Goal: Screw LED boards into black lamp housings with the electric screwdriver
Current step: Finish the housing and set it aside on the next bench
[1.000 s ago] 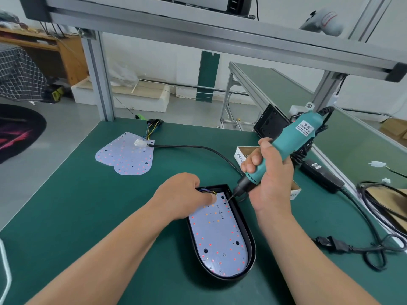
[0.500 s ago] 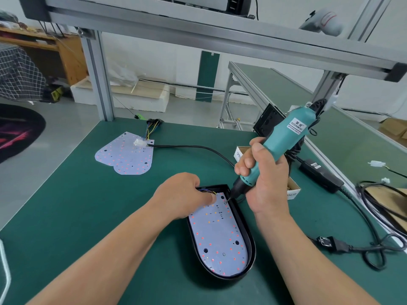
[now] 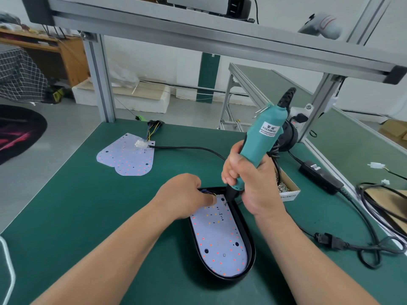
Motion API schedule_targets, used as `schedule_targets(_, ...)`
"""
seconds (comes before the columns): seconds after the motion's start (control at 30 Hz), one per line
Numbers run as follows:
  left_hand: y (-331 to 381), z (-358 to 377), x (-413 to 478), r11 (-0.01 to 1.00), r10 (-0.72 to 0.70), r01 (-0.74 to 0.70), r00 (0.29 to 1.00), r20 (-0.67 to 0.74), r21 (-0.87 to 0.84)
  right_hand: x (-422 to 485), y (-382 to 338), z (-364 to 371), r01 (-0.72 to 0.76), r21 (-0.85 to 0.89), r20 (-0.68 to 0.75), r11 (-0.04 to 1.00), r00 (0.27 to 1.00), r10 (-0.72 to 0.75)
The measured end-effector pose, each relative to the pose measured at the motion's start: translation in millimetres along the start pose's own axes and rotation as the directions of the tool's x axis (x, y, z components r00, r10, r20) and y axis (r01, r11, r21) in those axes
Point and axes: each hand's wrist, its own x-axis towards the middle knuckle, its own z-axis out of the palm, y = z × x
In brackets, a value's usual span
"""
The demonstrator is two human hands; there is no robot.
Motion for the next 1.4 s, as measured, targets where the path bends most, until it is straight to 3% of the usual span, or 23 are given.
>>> schedule_targets(0.33, -7, -2, -2, 0.997, 0.053, -0.054, 0.998, -0.022, -0.047, -3, -14, -7, 0.088, 0.267, -0.015, 0.96, 0.996, -0.087)
schedule_targets(0.47, -8, -11, -4, 0.958, -0.019, 0.013, 1.0, -0.019, -0.288, -4, -12, -11, 0.069, 0.429, -0.14, 0.901, 0.99, -0.009)
schedule_targets(0.53, -11, -17, -2, 0.851, -0.13, 0.093, 0.991, -0.035, -0.517, -3, -11, -14, 0.056, 0.498, -0.193, 0.865, 0.98, 0.048)
schedule_targets(0.63, -24, -28, -1, 0.555, -0.178, 0.099, 0.984, -0.001, -0.826, -2, -12, -16, 0.051, 0.553, -0.224, 0.832, 0.97, 0.089)
schedule_targets(0.7, -31, -34, -4, 0.411, -0.157, 0.108, 0.987, 0.046, -0.905, -1, -12, -15, 0.052, 0.565, -0.228, 0.824, 0.969, 0.096)
schedule_targets(0.8, -34, -37, -2, 0.295, -0.105, 0.066, 0.994, 0.036, -0.953, -2, -13, -13, 0.05, 0.567, -0.236, 0.822, 0.966, 0.104)
schedule_targets(0.87, -32, -36, -2, 0.302, -0.081, 0.017, 0.997, -0.008, -0.953, -2, -13, -11, 0.051, 0.575, -0.242, 0.817, 0.964, 0.11)
schedule_targets(1.0, -25, -33, -7, 0.476, -0.018, -0.065, 0.996, -0.084, -0.877, -1, -17, -10, 0.067, 0.595, -0.268, 0.801, 0.956, 0.12)
schedule_targets(1.13, -10, -24, -18, 0.56, 0.091, -0.126, 0.992, -0.091, -0.819, -1, -22, -11, 0.084, 0.618, -0.285, 0.781, 0.95, 0.124)
schedule_targets(1.4, 8, -14, -39, 0.493, 0.264, -0.04, 0.959, 0.106, -0.869, -1, -34, -12, 0.145, 0.647, -0.317, 0.748, 0.944, 0.091)
